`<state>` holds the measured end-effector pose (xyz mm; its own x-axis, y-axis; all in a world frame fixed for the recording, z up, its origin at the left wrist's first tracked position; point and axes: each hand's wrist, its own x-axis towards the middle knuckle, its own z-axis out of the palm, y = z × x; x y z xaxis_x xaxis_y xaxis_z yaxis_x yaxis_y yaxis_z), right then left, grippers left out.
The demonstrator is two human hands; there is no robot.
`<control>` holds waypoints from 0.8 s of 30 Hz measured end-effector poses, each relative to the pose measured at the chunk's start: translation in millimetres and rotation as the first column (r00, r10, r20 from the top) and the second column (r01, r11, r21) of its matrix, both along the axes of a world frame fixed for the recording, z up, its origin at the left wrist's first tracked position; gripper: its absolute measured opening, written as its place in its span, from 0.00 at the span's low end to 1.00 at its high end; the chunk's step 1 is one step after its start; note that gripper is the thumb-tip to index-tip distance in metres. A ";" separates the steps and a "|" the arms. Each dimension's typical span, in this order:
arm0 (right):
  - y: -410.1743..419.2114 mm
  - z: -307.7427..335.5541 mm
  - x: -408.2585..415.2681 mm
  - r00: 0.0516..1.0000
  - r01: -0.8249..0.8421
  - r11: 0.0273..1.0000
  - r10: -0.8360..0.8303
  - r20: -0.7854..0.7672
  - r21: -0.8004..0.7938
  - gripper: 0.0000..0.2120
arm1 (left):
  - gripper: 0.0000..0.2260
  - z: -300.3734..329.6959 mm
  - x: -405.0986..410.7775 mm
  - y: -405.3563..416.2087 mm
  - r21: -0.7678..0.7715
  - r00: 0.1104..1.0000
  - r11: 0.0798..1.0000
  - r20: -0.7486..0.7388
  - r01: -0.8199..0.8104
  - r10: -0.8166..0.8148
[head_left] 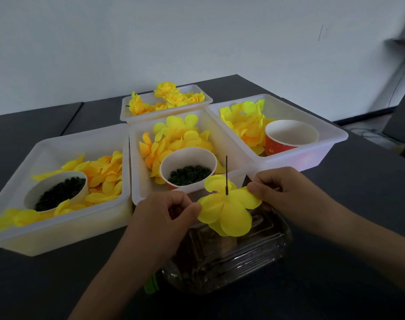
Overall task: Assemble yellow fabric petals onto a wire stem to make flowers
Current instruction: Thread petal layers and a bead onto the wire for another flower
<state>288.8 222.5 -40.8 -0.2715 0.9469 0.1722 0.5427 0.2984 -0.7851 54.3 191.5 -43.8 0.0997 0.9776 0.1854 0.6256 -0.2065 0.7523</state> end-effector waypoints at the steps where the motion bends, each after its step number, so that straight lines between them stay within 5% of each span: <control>1: -1.7 -1.7 -1.1 1.000 0.003 1.000 -0.003 0.009 -0.006 0.18 | 0.13 -2.0 0.1 0.5 -0.008 1.000 1.000 -0.002 0.011 -0.011; 10: -8.0 -8.3 -3.0 0.999 0.034 0.999 -0.034 -0.021 0.001 0.16 | 0.15 -4.2 -4.2 -0.2 -0.065 0.998 0.996 0.021 0.056 -0.055; 16: -12.9 0.0 -1.0 0.979 0.006 0.987 -0.039 -0.199 -0.162 0.22 | 0.17 3.0 -9.9 -7.4 -0.140 0.986 0.990 0.166 0.008 0.015; 20: -12.6 4.7 -0.6 0.974 -0.013 0.972 -0.041 -0.223 -0.236 0.19 | 0.12 4.7 -4.6 -8.4 0.001 0.987 0.988 0.044 -0.155 0.155; 24: -9.5 5.7 0.9 0.976 0.031 0.971 -0.081 -0.203 -0.238 0.16 | 0.07 13.7 13.6 -13.4 0.171 0.986 0.975 0.112 -0.140 0.121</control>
<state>289.8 213.0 -35.1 -0.1980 0.9802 -0.0067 0.3685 0.0681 -0.9271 67.8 178.1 -30.1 -0.0545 0.9315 0.3596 0.5789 -0.2639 0.7715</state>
